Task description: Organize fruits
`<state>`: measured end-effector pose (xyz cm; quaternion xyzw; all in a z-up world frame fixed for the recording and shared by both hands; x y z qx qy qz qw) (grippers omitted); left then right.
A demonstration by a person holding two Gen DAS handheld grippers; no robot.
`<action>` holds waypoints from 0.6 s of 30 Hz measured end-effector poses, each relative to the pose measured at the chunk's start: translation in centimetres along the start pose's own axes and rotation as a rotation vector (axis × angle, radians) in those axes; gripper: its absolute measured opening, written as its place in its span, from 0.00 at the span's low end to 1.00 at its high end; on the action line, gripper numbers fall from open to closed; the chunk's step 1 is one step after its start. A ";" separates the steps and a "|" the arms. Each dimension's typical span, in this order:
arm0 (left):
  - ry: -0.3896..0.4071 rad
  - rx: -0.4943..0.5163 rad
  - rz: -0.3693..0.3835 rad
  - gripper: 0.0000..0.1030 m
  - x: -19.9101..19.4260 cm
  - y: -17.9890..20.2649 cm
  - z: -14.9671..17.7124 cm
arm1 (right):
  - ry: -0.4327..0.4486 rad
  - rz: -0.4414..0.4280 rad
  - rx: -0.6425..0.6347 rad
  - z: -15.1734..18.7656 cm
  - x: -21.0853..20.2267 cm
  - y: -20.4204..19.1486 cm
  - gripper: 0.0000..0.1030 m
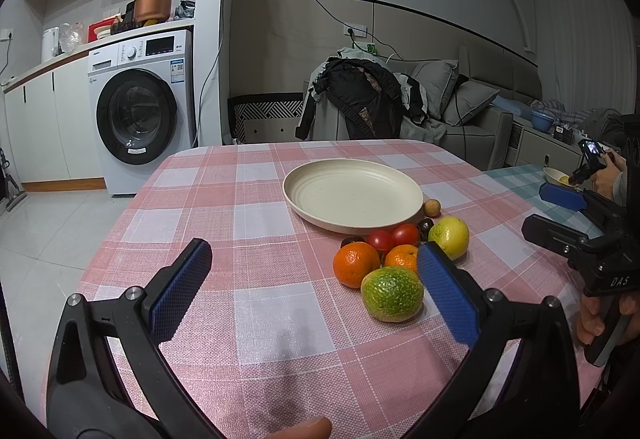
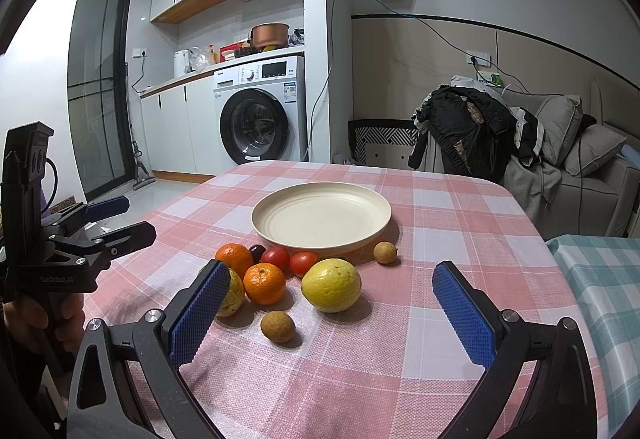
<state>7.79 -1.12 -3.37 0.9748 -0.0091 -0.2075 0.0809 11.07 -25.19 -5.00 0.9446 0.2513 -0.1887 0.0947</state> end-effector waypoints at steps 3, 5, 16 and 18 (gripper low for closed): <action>-0.004 -0.002 0.001 0.99 0.0 0.0 0.1 | -0.003 0.001 0.002 -0.1 0.2 0.1 1.00; -0.010 -0.003 0.001 0.99 0.1 0.0 0.0 | -0.013 0.000 0.007 -0.1 0.3 0.2 1.00; -0.109 0.000 0.004 0.99 1.9 0.0 0.9 | -0.201 0.036 0.009 1.9 3.2 1.5 1.00; -0.157 -0.005 0.008 0.99 2.6 0.1 1.5 | -0.243 0.027 0.018 2.4 3.9 1.7 1.00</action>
Point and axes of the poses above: each gripper's, at about its wrist camera, not at the fingertips, and x roughly the way its jaws point, y to its right, z to its underside, the point moved 9 cm from there along x, roughly the way its jaws point, and after that the axes turned 7 degrees about -x, right-handed, at the moved point
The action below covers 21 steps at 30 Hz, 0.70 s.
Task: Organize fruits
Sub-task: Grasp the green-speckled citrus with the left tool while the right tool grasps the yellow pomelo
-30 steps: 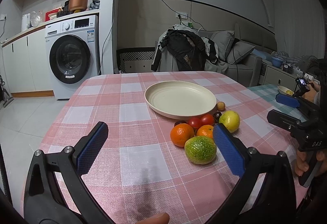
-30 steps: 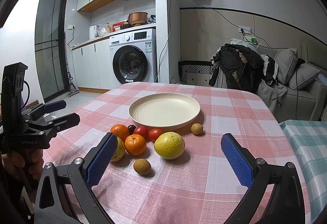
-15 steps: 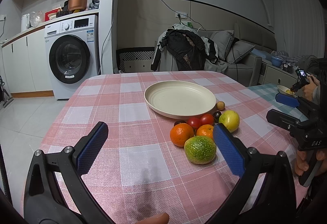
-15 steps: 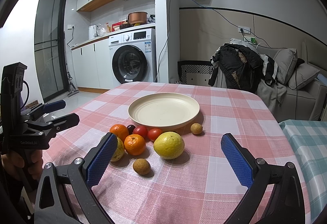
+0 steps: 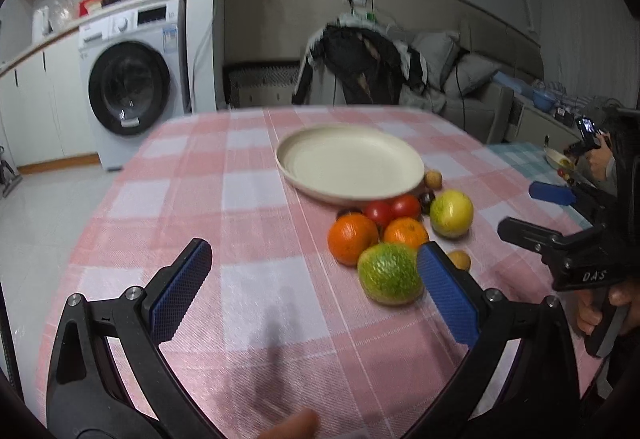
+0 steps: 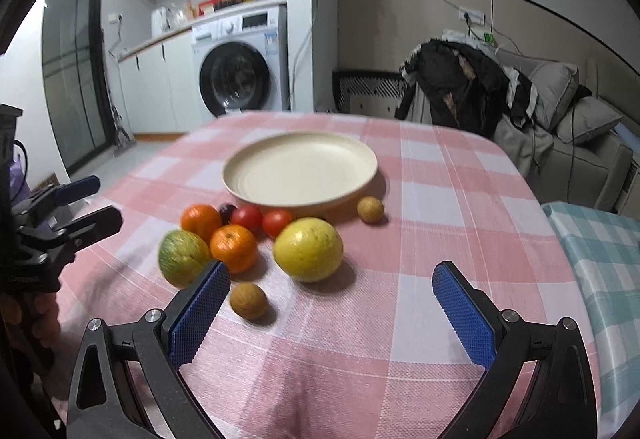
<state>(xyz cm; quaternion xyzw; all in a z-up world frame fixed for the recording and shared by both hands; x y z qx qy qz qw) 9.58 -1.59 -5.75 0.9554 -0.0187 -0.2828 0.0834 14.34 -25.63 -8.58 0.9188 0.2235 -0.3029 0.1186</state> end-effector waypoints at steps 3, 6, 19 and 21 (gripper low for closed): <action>-0.054 -0.009 0.027 0.94 1.0 0.3 0.7 | -0.043 -0.035 0.028 0.2 1.0 0.1 1.00; -0.089 0.004 0.022 0.86 1.8 0.7 1.1 | -0.084 -0.036 0.042 0.2 2.1 0.2 0.99; -0.178 0.066 0.078 0.84 4.2 4.1 2.1 | -0.179 -0.150 0.067 -0.3 5.9 -1.1 0.73; -0.198 0.066 0.078 0.82 4.8 4.4 2.2 | -0.186 -0.151 0.080 -0.2 6.4 -1.1 0.70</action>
Point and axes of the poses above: each gripper's, at about its wrist camera, not at the fingertips, and x roughly the way its jaws point, y to its right, z to its underside, the point moved 9 cm from there along x, roughly the way its jaws point, and after that the axes turned 7 degrees about -x, right-handed, at the moved point
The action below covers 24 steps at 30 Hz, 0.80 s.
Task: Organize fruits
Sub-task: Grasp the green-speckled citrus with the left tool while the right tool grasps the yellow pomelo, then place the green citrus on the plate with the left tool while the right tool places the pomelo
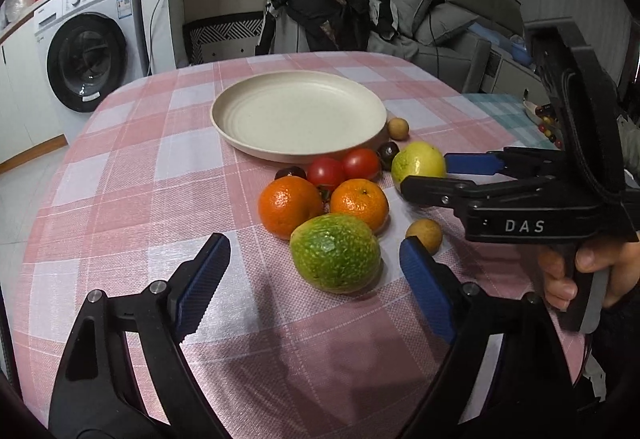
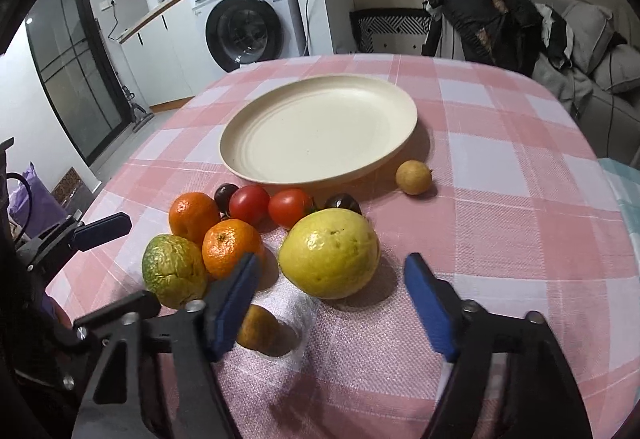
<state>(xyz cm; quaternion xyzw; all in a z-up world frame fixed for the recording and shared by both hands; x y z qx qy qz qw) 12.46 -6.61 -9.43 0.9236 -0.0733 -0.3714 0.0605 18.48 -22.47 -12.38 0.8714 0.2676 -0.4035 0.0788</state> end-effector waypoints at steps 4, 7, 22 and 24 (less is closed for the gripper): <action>-0.043 0.010 0.014 0.76 1.1 0.5 0.2 | -0.001 -0.024 0.020 -0.2 0.2 0.0 0.64; -0.069 0.002 0.026 0.64 1.8 0.5 0.5 | -0.022 -0.047 0.023 -0.1 0.7 0.0 0.54; -0.026 -0.020 0.106 0.46 0.0 0.1 0.1 | 0.068 -0.044 -0.026 -0.5 -2.0 -0.9 0.53; 0.001 -0.023 0.101 0.46 -0.8 -0.2 -0.7 | 0.071 -0.045 -0.026 -0.6 -2.2 -1.1 0.53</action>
Point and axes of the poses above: each gripper's, at about its wrist camera, not at the fingertips, and x roughly the way its jaws point, y to its right, z to its underside, the point moved 9 cm from there along x, roughly the way its jaws point, and after that the axes turned 7 degrees about -x, right-handed, at the moved point
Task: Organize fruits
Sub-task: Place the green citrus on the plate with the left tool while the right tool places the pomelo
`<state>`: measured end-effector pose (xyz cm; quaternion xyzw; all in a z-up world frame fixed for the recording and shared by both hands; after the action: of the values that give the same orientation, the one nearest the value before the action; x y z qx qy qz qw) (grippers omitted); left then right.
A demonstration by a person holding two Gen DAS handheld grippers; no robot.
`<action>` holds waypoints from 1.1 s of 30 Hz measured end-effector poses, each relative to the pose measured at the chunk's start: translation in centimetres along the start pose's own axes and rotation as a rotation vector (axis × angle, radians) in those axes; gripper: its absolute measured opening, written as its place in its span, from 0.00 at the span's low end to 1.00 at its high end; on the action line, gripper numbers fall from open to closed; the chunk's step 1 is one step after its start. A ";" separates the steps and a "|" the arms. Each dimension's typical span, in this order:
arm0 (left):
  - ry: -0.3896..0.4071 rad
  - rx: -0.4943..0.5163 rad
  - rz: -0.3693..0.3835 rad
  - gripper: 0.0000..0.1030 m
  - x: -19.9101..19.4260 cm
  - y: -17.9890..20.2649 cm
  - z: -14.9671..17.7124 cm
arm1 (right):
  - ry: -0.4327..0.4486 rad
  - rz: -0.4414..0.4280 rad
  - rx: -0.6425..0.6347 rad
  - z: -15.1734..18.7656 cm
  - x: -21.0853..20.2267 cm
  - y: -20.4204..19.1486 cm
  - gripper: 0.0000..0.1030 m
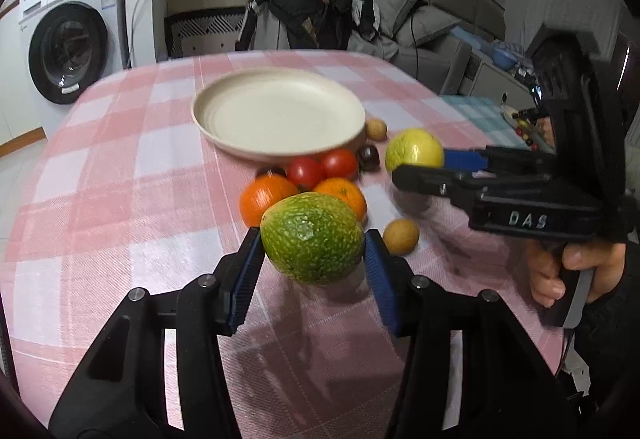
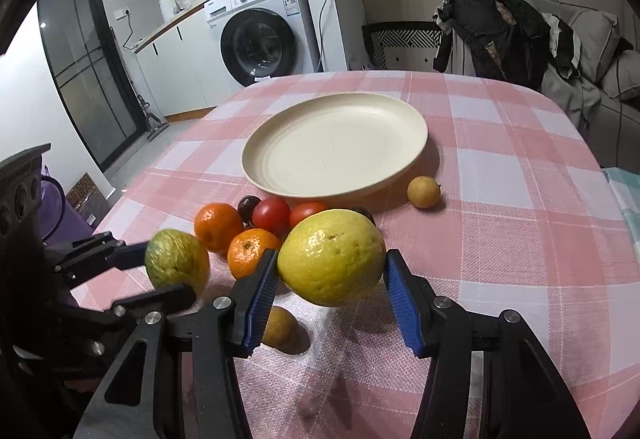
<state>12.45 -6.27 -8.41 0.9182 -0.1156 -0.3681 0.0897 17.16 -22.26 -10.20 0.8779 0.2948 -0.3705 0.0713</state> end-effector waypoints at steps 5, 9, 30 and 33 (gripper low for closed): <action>0.057 -0.006 -0.009 0.46 -1.2 -0.4 -2.5 | 0.026 -0.034 0.033 -1.5 -0.1 -0.5 0.53; 0.092 -0.021 -0.023 0.47 -0.8 -1.1 -4.9 | 0.062 -0.064 0.071 -3.4 0.4 -0.6 0.53; 0.033 -0.067 -0.106 0.47 8.5 -5.3 -9.7 | -0.023 0.003 0.119 -6.6 7.3 2.8 0.53; 0.020 -0.064 -0.108 0.47 9.2 -5.5 -9.4 | -0.030 0.018 0.110 -6.8 7.6 2.9 0.53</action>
<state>26.28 -2.77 -9.07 0.9233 -0.0533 -0.3669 0.1001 27.14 -18.76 -10.94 0.8774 0.2650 -0.3988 0.0307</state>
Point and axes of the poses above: each gripper's, at about its wrist camera, not at the fingertips, and x roughly the way its jaws point, y to its right, z to its underside, the point moved 9 cm from there along x, roughly the way its jaws point, and after that the axes turned 7 degrees about -x, right-handed, at the moved point
